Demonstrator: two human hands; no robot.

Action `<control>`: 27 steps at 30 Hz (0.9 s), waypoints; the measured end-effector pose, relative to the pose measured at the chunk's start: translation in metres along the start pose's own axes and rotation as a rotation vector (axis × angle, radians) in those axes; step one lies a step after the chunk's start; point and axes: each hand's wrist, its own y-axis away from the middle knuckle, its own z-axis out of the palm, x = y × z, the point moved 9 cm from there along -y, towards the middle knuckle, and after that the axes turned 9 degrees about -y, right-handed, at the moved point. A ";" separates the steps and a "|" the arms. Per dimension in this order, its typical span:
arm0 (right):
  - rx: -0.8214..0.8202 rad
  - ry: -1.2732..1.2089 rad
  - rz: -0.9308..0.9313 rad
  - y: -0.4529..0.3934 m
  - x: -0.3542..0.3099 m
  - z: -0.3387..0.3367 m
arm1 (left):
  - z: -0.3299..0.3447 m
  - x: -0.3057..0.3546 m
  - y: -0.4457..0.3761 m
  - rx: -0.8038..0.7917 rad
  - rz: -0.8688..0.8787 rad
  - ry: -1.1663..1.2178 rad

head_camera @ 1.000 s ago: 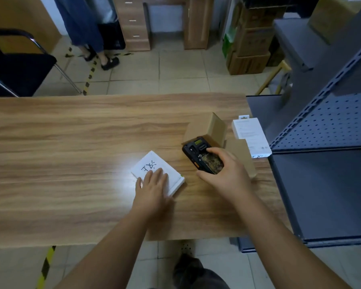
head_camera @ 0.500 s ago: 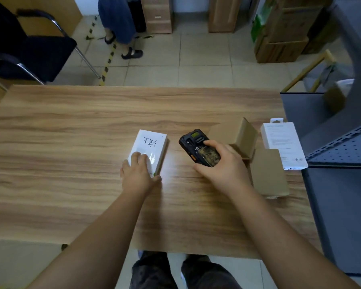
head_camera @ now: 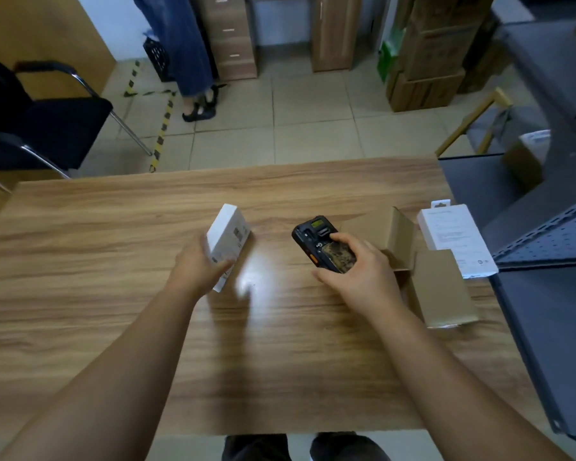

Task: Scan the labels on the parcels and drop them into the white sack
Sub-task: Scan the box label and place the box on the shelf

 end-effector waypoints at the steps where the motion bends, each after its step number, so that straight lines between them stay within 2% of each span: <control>1: 0.006 0.003 0.003 0.000 0.000 0.000 | 0.002 -0.003 -0.004 -0.028 -0.026 -0.057; 4: 0.020 0.005 0.007 0.000 -0.001 -0.001 | 0.002 -0.009 -0.012 -0.068 -0.072 -0.192; 6: 0.023 0.004 -0.002 -0.001 -0.005 -0.002 | 0.000 -0.001 -0.012 -0.081 -0.041 -0.187; 8: 0.022 -0.003 -0.025 -0.004 -0.015 -0.005 | -0.007 0.015 -0.007 -0.056 0.010 -0.050; 11: 0.043 -0.009 -0.082 -0.011 -0.043 -0.018 | -0.032 0.048 0.005 -0.013 0.041 0.314; 14: 0.075 0.025 -0.155 -0.014 -0.081 -0.043 | -0.068 0.083 0.018 0.036 0.094 0.524; 18: 0.091 -0.057 -0.273 -0.013 -0.129 -0.072 | -0.115 0.113 0.038 0.129 0.127 0.642; 22: 0.074 -0.038 -0.343 -0.006 -0.164 -0.092 | -0.148 0.128 0.053 0.217 0.151 0.725; 27: 0.019 0.003 -0.351 0.011 -0.186 -0.096 | -0.171 0.130 0.064 0.252 0.168 0.749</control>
